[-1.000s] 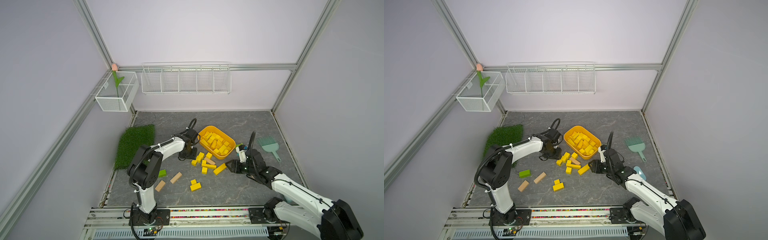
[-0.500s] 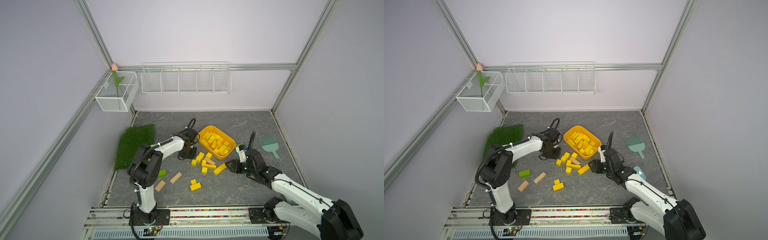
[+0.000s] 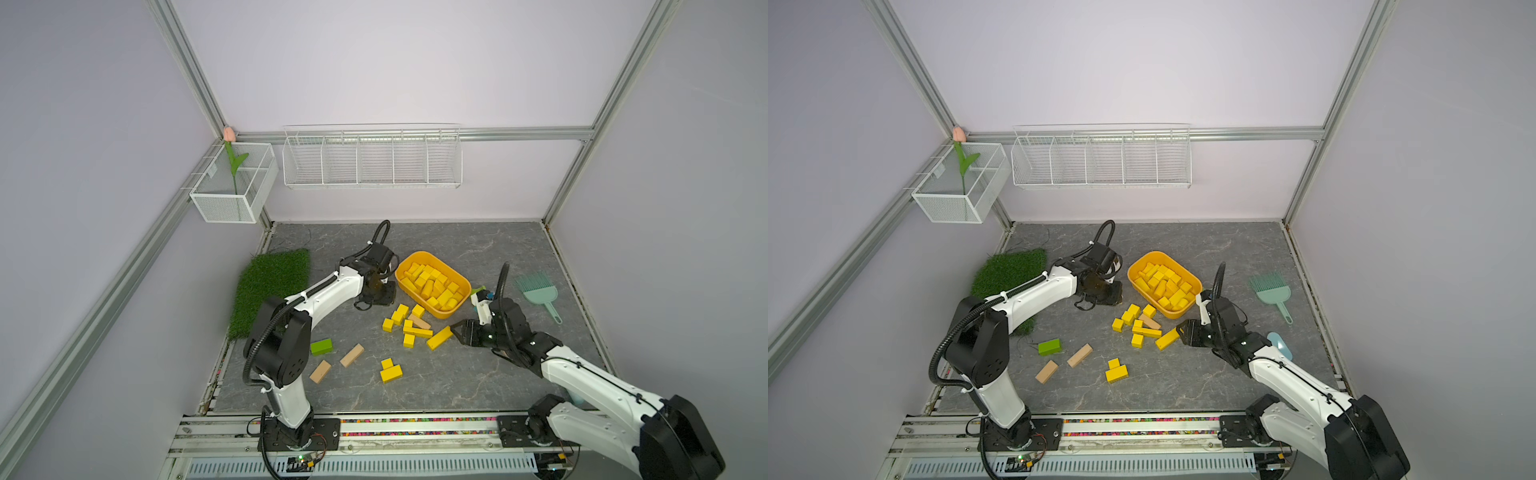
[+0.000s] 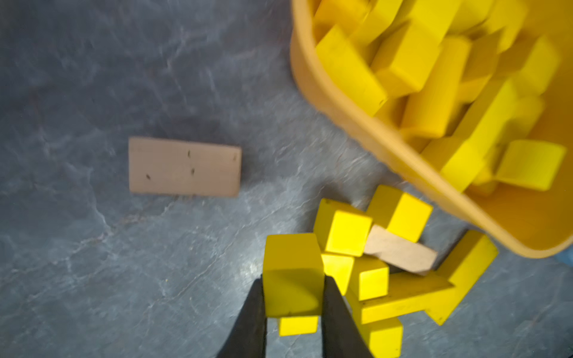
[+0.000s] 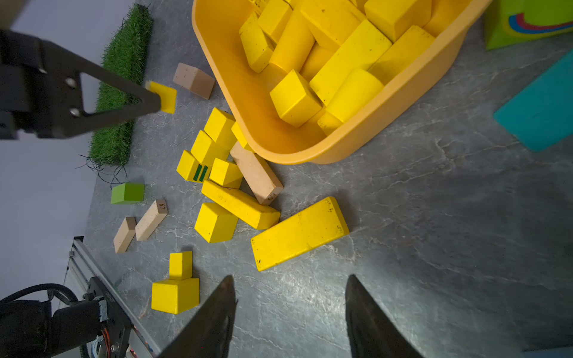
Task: Pick out the yellow building blocks
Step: Pick up the building block from the center of the board, then place the building block in the storage box.
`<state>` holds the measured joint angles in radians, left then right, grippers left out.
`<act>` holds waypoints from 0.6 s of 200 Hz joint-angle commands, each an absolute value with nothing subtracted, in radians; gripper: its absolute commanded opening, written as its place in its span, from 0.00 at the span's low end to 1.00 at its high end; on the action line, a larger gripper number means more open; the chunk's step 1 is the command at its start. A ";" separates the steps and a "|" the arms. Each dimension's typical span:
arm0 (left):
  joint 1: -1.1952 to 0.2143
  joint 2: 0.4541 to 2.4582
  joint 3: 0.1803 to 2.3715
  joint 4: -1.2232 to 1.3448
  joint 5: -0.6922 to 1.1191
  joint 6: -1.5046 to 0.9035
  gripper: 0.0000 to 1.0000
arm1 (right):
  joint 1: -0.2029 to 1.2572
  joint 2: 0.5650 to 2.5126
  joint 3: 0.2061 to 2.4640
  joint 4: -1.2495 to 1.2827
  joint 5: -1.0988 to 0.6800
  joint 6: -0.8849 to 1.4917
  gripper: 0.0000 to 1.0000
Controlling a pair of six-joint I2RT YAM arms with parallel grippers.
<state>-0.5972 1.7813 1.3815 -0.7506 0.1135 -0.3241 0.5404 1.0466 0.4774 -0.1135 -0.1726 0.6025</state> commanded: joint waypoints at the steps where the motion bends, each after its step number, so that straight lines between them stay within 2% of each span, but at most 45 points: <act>1: -0.594 1.814 1.503 -0.816 0.139 -0.295 0.18 | 0.544 1.055 0.472 -0.098 -0.172 0.610 0.58; 63: -0.599 2.019 1.805 -0.930 0.236 -0.245 0.16 | 0.542 1.055 0.471 -0.096 -0.173 0.609 0.58; 120: -0.697 2.117 1.915 -0.981 0.281 -0.186 0.16 | 0.540 1.009 0.452 -0.104 -0.145 0.619 0.58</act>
